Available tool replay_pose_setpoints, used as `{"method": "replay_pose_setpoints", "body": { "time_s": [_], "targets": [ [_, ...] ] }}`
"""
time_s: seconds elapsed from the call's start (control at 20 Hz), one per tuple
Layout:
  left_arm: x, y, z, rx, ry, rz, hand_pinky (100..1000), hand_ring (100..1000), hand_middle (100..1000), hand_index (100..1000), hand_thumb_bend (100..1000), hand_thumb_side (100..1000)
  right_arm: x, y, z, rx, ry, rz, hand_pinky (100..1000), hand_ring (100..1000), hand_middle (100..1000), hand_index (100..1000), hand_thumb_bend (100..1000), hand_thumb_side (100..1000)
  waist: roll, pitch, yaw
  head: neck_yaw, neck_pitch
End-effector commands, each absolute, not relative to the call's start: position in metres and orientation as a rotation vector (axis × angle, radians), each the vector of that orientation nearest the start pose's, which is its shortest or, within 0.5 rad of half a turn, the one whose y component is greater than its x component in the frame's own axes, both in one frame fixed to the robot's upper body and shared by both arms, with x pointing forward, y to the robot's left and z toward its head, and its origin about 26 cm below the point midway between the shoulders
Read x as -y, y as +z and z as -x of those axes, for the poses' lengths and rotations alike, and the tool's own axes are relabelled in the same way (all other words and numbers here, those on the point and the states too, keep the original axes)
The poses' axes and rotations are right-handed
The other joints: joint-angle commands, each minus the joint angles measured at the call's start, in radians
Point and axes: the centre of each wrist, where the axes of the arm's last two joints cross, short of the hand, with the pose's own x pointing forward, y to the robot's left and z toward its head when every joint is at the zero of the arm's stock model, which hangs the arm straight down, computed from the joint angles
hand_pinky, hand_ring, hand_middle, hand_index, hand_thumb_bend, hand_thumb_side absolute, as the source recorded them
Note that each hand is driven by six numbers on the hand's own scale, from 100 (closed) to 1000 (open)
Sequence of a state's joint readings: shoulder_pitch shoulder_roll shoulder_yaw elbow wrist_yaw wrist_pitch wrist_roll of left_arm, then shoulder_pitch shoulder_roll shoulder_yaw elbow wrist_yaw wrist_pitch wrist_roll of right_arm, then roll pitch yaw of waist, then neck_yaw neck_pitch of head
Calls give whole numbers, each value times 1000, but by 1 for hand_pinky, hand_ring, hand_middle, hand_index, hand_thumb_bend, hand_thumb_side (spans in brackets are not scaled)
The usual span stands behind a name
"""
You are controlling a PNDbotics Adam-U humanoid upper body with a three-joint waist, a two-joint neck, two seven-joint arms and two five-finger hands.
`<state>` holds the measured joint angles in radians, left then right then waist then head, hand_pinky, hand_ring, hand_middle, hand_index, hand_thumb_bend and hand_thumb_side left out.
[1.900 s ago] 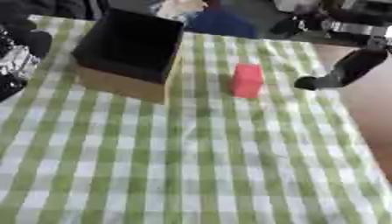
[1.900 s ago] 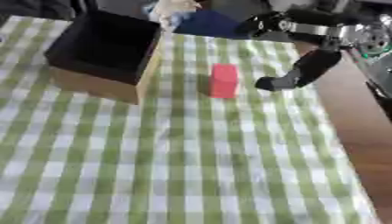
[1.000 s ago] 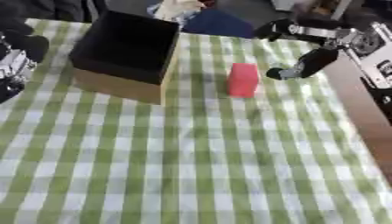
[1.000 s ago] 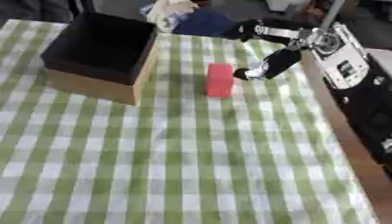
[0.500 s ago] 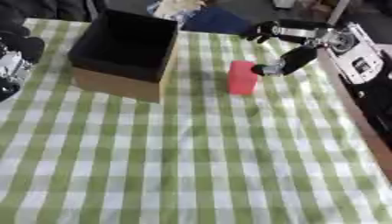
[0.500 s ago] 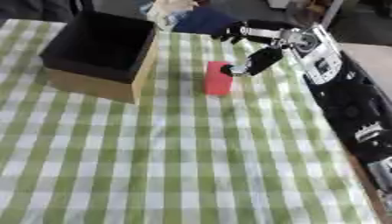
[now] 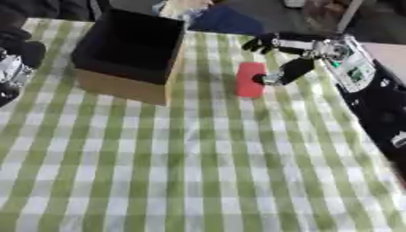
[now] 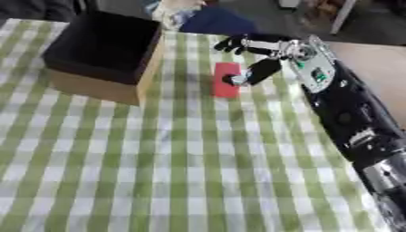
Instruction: Pick up objects on the table and place them in the box.
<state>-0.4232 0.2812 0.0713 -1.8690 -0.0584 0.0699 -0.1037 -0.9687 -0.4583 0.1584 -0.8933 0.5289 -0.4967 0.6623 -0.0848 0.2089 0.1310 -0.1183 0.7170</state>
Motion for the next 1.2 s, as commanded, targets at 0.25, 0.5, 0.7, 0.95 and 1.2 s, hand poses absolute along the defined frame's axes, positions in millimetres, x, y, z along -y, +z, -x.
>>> {"method": "replay_pose_setpoints", "body": {
  "time_s": [0.25, 0.5, 0.7, 0.95, 1.2],
  "targets": [
    [-264, 217, -330, 2207, -425, -197, 712, 588, 574, 766, 555, 399, 292, 212, -485, 1570, 1754, 403, 894, 946, 935, 978, 294, 470, 5, -14, 6, -7, 5],
    [-264, 217, -330, 2206, -424, -196, 712, 587, 573, 766, 557, 399, 298, 210, -485, 1578, 1724, 448, 891, 945, 935, 977, 309, 455, 5, -12, 10, -11, 5],
    [-264, 217, -330, 2207, -425, -195, 712, 587, 573, 765, 558, 399, 300, 207, -486, 1572, 1716, 465, 890, 943, 933, 976, 306, 463, 5, -11, 13, -16, 4],
    [-264, 217, -330, 2207, -427, -194, 712, 586, 573, 765, 558, 400, 304, 200, -486, 1552, 1706, 468, 884, 934, 923, 974, 295, 475, 6, -6, 16, -22, 4],
    [-263, 217, -331, 2210, -429, -192, 712, 585, 572, 765, 560, 400, 307, 193, -486, 1535, 1692, 469, 876, 914, 892, 969, 287, 480, 9, -2, 20, -27, 3]
  ]
}}
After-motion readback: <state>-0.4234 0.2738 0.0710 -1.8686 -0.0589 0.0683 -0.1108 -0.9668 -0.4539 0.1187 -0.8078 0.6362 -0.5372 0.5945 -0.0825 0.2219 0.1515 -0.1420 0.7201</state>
